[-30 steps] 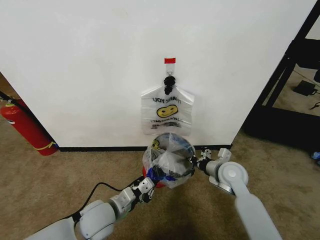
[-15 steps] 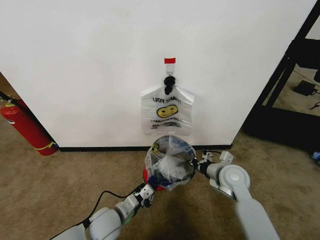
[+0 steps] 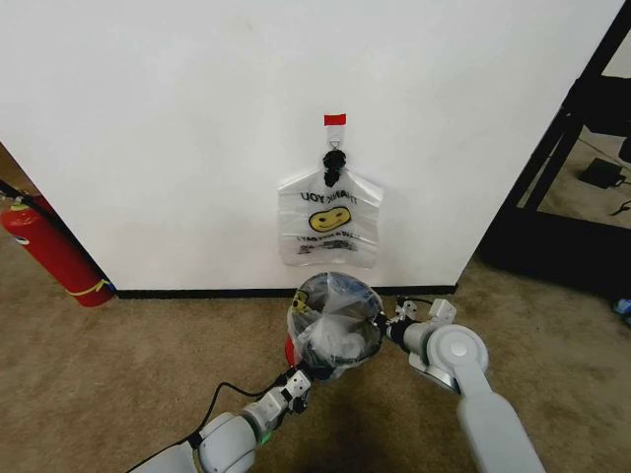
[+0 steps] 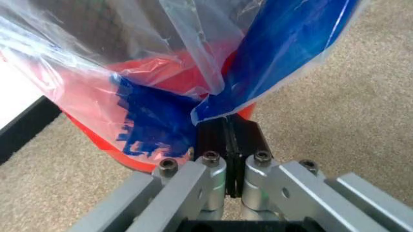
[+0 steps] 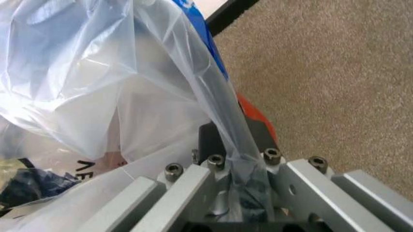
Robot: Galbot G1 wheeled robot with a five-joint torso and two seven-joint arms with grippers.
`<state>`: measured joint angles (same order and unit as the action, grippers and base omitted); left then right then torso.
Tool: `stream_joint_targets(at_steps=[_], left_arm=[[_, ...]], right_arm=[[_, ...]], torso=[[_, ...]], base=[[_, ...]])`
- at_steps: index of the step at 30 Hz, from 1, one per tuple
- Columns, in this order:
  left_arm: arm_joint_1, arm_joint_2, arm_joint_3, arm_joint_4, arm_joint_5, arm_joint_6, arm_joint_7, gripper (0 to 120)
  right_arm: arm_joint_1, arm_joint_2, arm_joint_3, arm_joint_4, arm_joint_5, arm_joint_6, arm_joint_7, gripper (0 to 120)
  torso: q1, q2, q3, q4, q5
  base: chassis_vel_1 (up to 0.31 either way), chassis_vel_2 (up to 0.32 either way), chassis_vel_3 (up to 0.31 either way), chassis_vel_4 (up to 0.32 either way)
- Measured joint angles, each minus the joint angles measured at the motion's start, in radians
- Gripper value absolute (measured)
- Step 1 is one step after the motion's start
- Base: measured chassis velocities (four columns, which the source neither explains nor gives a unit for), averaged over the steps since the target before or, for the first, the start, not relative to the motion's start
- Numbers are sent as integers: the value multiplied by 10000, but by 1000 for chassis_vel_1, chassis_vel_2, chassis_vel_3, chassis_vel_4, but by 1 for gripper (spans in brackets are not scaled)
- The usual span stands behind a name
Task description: Pick up the garbage bag from the wall and place it over the trash bin.
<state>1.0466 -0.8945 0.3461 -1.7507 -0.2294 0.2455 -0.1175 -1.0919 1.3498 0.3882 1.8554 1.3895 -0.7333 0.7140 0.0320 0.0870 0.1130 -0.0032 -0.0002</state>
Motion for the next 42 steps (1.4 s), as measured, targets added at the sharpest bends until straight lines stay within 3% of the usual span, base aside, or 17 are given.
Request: stream_joint_targets(at_steps=[5,9,19,22,23,26,27,29,30,31,33,35,37,38,42], left_arm=[[379,506,-216,-986,10,176,-100,15],[1305,1367,-946,-2155,299,325,18,31],[2849,2376,-2272,-3482,413,167,116,66],[2992,2578,-2989,-4484,-1052,445,-481,79],[2992,2578,-2989,-4484,-1052,445,-481,79],[1901,2688,-3090,-5429,-3907,1504,-1497,87],[1673,2688,-3075,-5524,-4307,1680,-1627,87],[-422,2616,-2393,-5826,-6829,2732,-2477,75],[-1173,2572,-2016,-5830,-7470,3020,-2722,72],[-1173,2572,-2016,-5830,-7470,3020,-2722,72],[-2582,2455,-1094,-5746,-8578,3450,-3155,65],[-5837,1711,1013,-5044,-11322,4313,-4413,47],[-6694,1392,1510,-4678,-12002,4476,-4759,43],[-7732,954,2156,-4037,-12587,4578,-5069,36],[-8689,346,2959,-3152,-13073,4724,-5416,26]], right_arm=[[79,-61,-107,-218,-325,-1,-246,0],[262,-138,-87,-796,-681,1,-453,0],[516,-155,-87,-1189,-1250,7,-849,0],[420,-233,-199,-1075,-1836,13,-1209,0],[420,-233,-199,-1075,-1836,13,-1209,0],[350,-206,-306,-980,-2266,19,-1386,0],[339,-199,-325,-968,-2344,20,-1415,0],[254,-177,-439,-820,-2796,22,-1585,0],[225,-176,-473,-767,-2975,23,-1655,0],[225,-176,-473,-767,-2975,23,-1655,0],[174,-168,-531,-653,-3281,28,-1746,0],[116,-99,-627,-467,-3624,32,-1809,0],[113,-82,-653,-455,-3718,34,-1838,0],[101,-72,-674,-450,-3809,34,-1864,0],[85,-66,-699,-448,-3899,35,-1912,0]], torso=[[0,0,0,0,1],[0,0,0,3,2],[-1,0,-1,4,-1],[-1,0,-1,3,0],[-1,0,-1,3,0],[-1,0,-1,1,1],[-1,0,-1,1,1],[-1,0,0,2,0],[-1,0,0,-1,-1],[-1,0,0,-1,-1],[-1,0,0,-4,3],[0,0,0,-2,6],[0,0,1,1,3],[0,0,1,-1,6],[0,0,1,-1,3]], base=[[0,0,0,0],[0,0,0,0],[0,0,0,0],[0,0,0,0],[0,0,0,0],[0,0,0,0],[0,0,0,0],[0,0,0,0],[0,0,0,0],[0,0,0,0],[0,0,0,0],[0,0,0,0],[0,0,0,0],[0,0,0,0],[0,0,0,0]])
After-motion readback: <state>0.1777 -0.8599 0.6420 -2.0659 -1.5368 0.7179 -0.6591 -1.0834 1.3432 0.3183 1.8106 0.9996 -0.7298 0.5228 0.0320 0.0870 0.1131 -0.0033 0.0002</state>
